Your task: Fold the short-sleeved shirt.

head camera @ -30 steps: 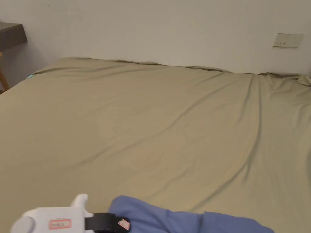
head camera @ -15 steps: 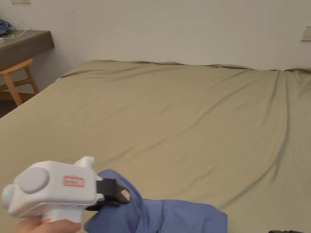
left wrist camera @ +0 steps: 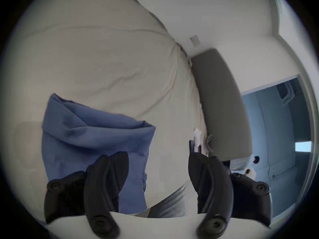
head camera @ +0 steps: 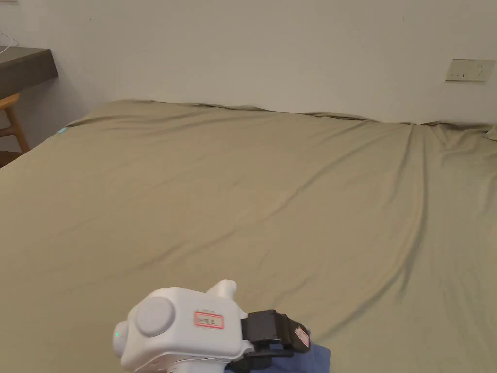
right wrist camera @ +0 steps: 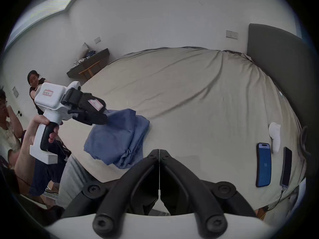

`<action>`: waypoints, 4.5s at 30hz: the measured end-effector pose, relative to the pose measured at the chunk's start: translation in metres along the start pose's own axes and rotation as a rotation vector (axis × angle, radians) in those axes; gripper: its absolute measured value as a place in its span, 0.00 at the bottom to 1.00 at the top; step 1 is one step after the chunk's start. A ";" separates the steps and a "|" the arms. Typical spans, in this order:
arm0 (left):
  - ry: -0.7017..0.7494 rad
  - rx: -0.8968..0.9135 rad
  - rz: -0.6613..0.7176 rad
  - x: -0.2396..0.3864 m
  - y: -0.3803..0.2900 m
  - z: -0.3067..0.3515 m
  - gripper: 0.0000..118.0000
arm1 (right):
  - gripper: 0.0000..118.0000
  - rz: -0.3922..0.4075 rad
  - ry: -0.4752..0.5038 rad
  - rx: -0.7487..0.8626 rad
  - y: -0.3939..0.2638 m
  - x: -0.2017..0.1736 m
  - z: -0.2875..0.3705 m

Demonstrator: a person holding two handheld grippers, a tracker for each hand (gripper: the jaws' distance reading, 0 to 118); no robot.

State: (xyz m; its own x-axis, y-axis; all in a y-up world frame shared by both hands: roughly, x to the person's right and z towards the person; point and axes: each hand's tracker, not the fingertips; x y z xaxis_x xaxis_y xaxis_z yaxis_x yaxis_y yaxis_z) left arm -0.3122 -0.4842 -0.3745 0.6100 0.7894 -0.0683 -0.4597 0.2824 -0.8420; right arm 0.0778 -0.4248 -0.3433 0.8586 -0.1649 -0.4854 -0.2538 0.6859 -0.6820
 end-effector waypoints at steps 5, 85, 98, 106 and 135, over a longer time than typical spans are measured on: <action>-0.097 0.060 0.018 -0.034 -0.031 -0.007 0.67 | 0.02 0.007 0.017 0.009 -0.001 -0.004 0.003; 0.434 0.308 0.163 -0.271 0.117 0.372 0.26 | 0.02 -0.352 0.589 -0.089 0.007 -0.026 -0.164; 0.737 0.542 0.095 -0.220 0.096 0.416 0.72 | 0.02 -0.269 0.522 -0.054 0.015 -0.031 -0.126; 0.558 0.487 -0.340 -0.091 0.018 0.277 0.00 | 0.02 -0.054 0.188 0.010 0.035 -0.038 -0.087; 0.680 0.899 -0.745 0.159 0.038 0.097 0.00 | 0.03 0.089 -0.453 0.605 0.170 -0.020 -0.002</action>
State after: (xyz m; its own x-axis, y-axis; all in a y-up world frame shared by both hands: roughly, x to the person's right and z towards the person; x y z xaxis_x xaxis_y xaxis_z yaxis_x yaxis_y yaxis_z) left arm -0.2951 -0.2952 -0.3650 0.9734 -0.0565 -0.2222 0.0175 0.9847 -0.1734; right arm 0.0165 -0.3069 -0.4506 0.9783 0.1267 -0.1640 -0.1544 0.9735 -0.1686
